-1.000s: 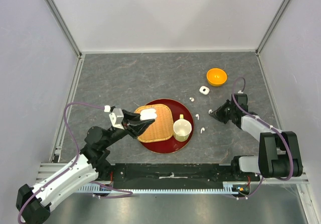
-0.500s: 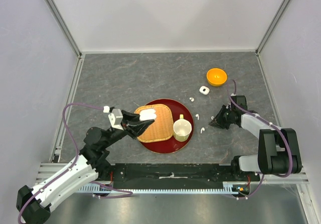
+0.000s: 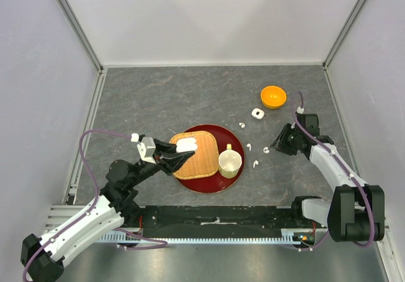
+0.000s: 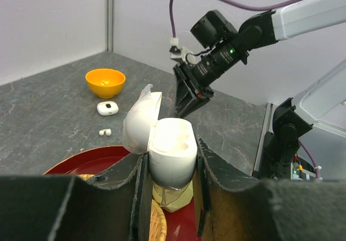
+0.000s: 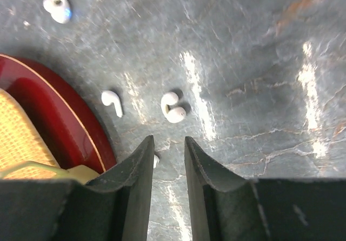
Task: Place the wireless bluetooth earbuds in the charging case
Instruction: Adjust the earbud at the center of the board.
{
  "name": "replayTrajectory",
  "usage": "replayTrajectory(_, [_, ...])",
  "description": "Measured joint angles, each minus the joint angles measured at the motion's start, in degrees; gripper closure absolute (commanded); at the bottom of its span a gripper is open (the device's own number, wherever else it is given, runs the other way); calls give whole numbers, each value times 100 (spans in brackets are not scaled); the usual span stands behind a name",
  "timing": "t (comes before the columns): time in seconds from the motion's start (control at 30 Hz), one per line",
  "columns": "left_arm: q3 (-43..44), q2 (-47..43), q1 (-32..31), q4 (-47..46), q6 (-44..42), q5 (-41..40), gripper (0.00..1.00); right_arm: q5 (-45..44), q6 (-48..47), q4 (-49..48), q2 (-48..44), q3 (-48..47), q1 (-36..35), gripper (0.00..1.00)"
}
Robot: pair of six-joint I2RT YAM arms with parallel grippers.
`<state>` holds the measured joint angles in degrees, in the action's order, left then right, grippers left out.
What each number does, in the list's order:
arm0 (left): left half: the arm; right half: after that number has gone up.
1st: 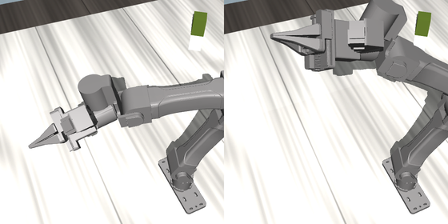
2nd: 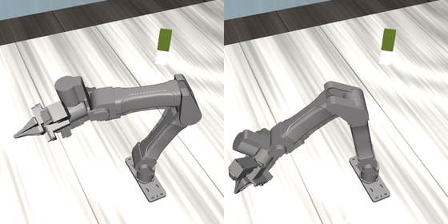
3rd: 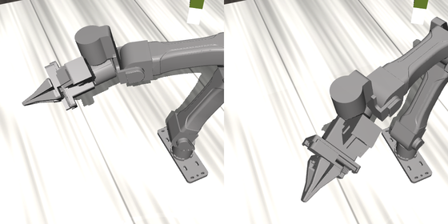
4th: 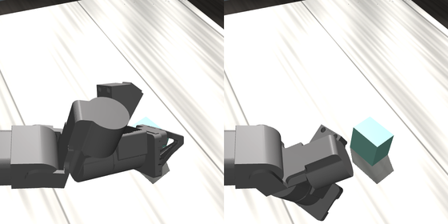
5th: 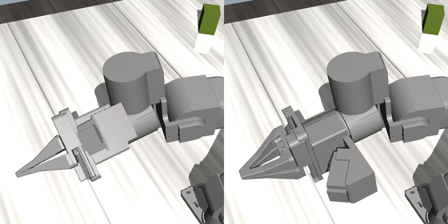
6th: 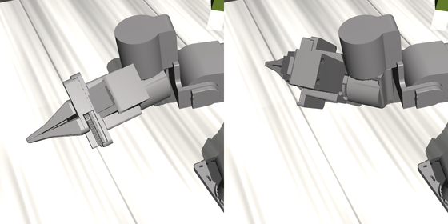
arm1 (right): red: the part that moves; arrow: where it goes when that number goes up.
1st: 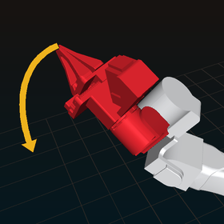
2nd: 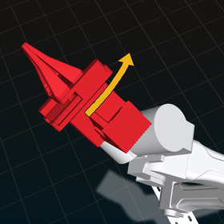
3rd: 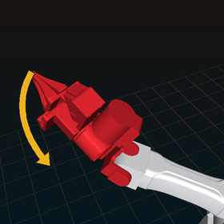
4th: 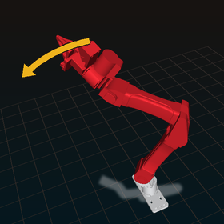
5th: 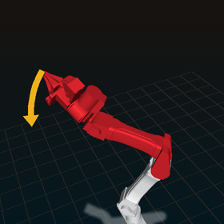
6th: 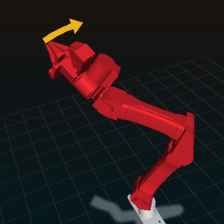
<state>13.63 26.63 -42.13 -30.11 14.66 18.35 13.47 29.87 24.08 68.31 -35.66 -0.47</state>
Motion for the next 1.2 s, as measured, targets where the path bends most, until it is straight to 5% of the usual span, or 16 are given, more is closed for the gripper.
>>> replayTrajectory(0.27, [0, 11, 0, 9, 0, 11, 98, -415, -223, 85, 223, -586, 0, 68])
replayTrajectory(0.73, [2, 131, 0, 90, 7, 17, 98, 461, -79, -131, 210, -85, -114, 68])
replayTrajectory(1.2, [2, 181, 0, 83, 98, 17, 98, 402, -98, -544, 1078, -90, -393, 68])
